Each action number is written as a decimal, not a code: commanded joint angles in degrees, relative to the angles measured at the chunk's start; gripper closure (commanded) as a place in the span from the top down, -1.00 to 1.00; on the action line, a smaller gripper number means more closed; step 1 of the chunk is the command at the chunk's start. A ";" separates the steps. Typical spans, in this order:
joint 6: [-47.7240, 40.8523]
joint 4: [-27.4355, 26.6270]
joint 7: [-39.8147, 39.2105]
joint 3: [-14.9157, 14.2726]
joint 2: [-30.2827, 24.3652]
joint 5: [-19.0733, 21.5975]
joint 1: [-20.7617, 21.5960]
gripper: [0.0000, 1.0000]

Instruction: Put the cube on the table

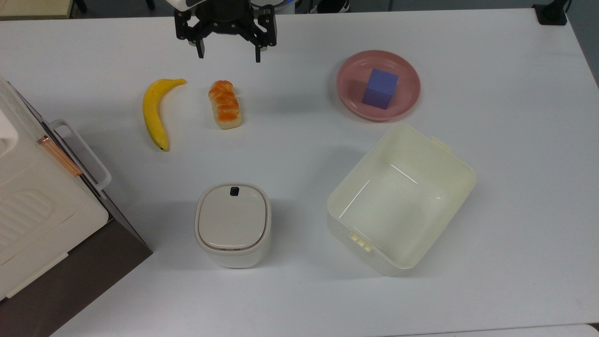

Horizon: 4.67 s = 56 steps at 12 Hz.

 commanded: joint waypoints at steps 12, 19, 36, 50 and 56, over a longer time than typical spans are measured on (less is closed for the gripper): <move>-0.68 -0.68 -1.25 -0.41 -0.71 -0.16 6.64 1.00; -0.59 -3.84 -3.71 0.12 -0.53 0.46 20.96 1.00; 11.28 -15.71 -13.03 8.38 12.02 -8.32 26.43 0.81; 3.98 -11.85 -12.68 8.56 6.41 -8.16 20.47 -0.23; 16.61 -11.84 -12.24 8.38 8.86 -8.86 5.09 0.06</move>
